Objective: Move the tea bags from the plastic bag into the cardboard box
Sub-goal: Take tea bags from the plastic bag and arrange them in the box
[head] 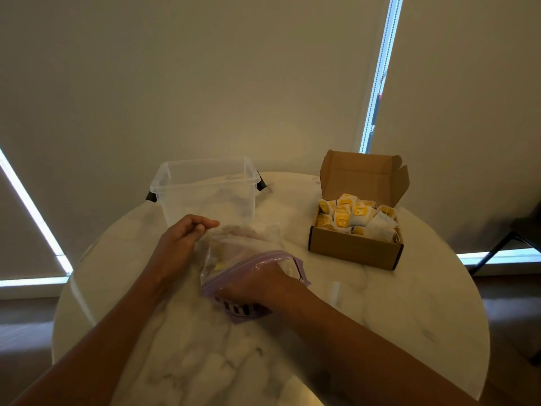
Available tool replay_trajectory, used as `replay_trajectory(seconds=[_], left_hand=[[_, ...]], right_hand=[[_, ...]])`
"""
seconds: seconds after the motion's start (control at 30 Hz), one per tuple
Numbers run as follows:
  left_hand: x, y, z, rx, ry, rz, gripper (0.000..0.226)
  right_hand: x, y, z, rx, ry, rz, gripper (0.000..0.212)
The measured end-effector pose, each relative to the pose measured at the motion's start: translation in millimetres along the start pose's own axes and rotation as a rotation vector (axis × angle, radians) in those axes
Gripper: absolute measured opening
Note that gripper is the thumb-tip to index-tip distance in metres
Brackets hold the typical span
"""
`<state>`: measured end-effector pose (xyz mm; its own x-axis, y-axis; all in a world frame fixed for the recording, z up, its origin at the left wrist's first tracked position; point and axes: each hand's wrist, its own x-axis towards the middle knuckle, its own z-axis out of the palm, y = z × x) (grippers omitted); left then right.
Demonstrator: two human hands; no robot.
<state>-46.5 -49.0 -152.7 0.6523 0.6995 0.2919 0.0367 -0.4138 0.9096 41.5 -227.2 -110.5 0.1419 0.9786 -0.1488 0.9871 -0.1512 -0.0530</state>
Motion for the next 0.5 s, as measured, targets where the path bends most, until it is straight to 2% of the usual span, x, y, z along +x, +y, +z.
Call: replay_trajectory(seconds=[0.03, 0.1, 0.13, 0.17, 0.2, 0.23, 0.27, 0.33, 0.4, 0.5], left_hand=[[0.2, -0.5, -0.1, -0.028, 0.001, -0.004, 0.029], [0.5, -1.4, -1.2, -0.028, 0.013, -0.002, 0.028], [0.9, -2.1, -1.7, -0.014, 0.023, -0.002, 0.027], [1.0, -2.7, -2.0, -0.004, 0.033, -0.005, 0.028], [0.9, -3.3, -2.1, 0.003, 0.041, -0.008, 0.028], [1.1, -3.9, -2.0, 0.009, 0.048, -0.010, 0.028], [1.4, -4.5, -1.6, 0.017, 0.051, -0.012, 0.028], [2.6, -5.2, -1.0, 0.031, 0.054, -0.023, 0.028], [3.5, -6.0, -1.0, 0.029, 0.044, -0.035, 0.027], [1.9, -3.8, -0.5, 0.017, 0.001, -0.050, 0.026]], right_hand=[[-1.9, -0.9, -5.7, -0.105, 0.051, -0.112, 0.048], [-13.2, -7.1, -10.8, 0.099, 0.123, -0.126, 0.030], [-18.2, -9.8, -18.5, 0.255, -0.021, -0.083, 0.028], [-21.0, -1.1, -17.6, 0.058, -0.092, -0.042, 0.052], [-18.4, 4.4, -10.2, 0.144, 0.188, -0.088, 0.076], [-21.3, 2.0, -6.7, 0.113, 0.113, -0.139, 0.087], [-18.2, 3.8, 5.2, 0.032, 0.194, -0.200, 0.083], [-23.1, 5.5, 12.6, 0.041, 0.294, -0.184, 0.063], [-36.4, 5.6, 11.4, 0.241, 0.267, -0.092, 0.037], [-51.7, 14.2, 0.9, 0.251, 0.263, -0.079, 0.036]])
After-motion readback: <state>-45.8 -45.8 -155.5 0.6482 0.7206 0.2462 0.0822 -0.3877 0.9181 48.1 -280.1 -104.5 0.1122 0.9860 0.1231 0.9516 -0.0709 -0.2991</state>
